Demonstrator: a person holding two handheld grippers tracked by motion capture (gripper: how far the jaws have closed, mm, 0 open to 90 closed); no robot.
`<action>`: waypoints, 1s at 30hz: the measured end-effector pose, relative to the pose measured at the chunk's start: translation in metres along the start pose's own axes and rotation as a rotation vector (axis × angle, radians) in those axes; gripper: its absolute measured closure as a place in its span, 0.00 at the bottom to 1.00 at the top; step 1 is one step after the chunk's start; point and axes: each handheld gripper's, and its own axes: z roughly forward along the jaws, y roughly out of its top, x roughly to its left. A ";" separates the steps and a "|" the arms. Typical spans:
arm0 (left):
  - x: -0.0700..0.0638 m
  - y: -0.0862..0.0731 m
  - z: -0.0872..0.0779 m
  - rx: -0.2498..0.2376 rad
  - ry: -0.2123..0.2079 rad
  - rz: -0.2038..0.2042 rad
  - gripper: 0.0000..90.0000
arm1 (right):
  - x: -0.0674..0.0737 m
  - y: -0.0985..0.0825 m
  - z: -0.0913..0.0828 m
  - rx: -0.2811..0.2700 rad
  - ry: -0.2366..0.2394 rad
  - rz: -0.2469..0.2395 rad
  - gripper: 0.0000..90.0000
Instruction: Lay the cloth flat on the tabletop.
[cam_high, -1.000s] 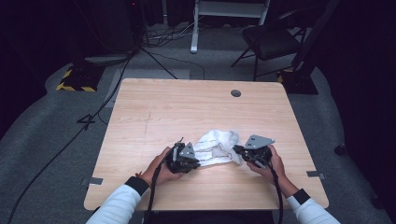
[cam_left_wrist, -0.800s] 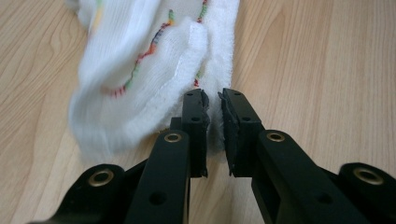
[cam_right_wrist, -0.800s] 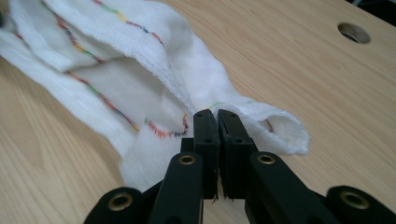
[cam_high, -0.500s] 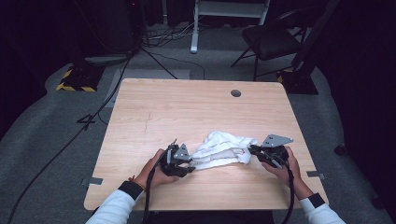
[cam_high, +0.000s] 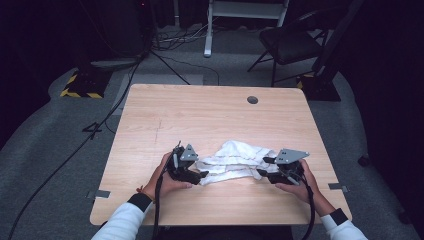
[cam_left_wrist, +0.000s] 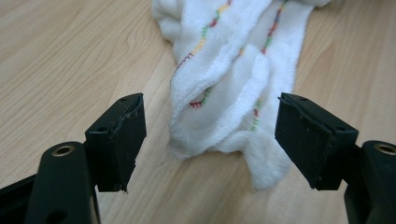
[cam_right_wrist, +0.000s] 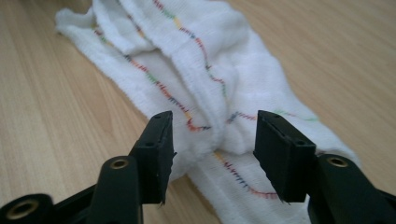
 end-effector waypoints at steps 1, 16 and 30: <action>0.005 0.001 0.005 0.014 -0.013 -0.018 0.32 | 0.004 -0.002 0.006 0.034 0.010 -0.003 0.47; 0.018 0.007 -0.011 -0.061 -0.004 0.061 0.92 | 0.007 0.004 -0.005 0.022 -0.101 -0.066 0.97; 0.007 0.036 -0.060 -0.228 -0.009 0.136 0.98 | 0.001 0.035 -0.069 -0.165 -0.245 -0.083 0.98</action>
